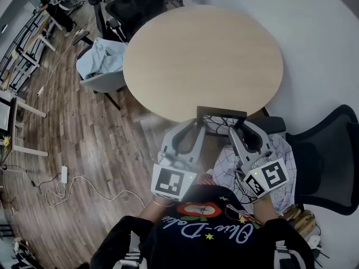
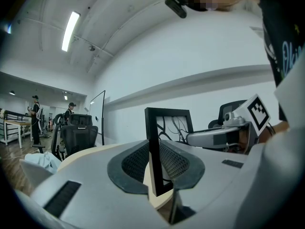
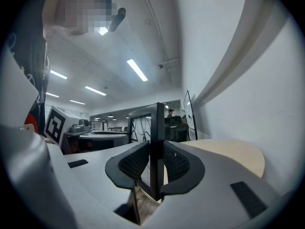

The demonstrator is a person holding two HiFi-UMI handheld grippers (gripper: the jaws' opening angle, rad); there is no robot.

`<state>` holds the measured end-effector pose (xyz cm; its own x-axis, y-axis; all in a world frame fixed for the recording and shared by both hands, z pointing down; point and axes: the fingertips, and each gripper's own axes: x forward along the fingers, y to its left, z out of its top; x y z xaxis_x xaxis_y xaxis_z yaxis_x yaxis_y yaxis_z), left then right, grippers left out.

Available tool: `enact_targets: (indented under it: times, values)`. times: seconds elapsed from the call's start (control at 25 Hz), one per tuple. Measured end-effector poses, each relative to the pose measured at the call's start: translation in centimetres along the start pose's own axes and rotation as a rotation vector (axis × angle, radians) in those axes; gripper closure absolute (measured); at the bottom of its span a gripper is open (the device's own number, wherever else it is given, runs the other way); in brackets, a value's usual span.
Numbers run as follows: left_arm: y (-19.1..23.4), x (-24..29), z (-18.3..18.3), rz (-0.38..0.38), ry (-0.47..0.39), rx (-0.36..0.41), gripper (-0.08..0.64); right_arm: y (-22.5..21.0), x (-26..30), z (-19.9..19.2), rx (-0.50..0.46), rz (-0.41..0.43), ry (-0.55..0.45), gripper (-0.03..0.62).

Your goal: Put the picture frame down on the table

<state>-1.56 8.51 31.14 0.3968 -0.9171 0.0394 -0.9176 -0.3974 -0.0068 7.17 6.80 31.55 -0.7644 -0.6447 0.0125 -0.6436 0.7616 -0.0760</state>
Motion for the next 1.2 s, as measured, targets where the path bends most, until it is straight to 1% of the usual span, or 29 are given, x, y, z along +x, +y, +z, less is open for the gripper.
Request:
enact_targets:
  times: [0.28, 0.52, 0.96, 1.2]
  values:
    - [0.2, 2.7, -0.3, -0.003, -0.001, 0.008, 0.509, -2.4, 0.9, -0.2, -0.007, -0.001, 0.002, 0.517]
    - [-0.2, 3.6, -1.8, -0.007, 0.027, -0.008, 0.511, -3.5, 0.8, -1.6, 0.013, -0.008, 0.022, 0.517]
    - [-0.8, 5.6, -2.6, -0.031, 0.052, -0.024, 0.509, -5.4, 0.6, -2.3, 0.033, -0.038, 0.04, 0.517]
    - [-0.3, 7.3, -2.5, -0.046, 0.047, -0.007, 0.511, -6.9, 1.5, -2.1, 0.03, -0.051, 0.032, 0.517]
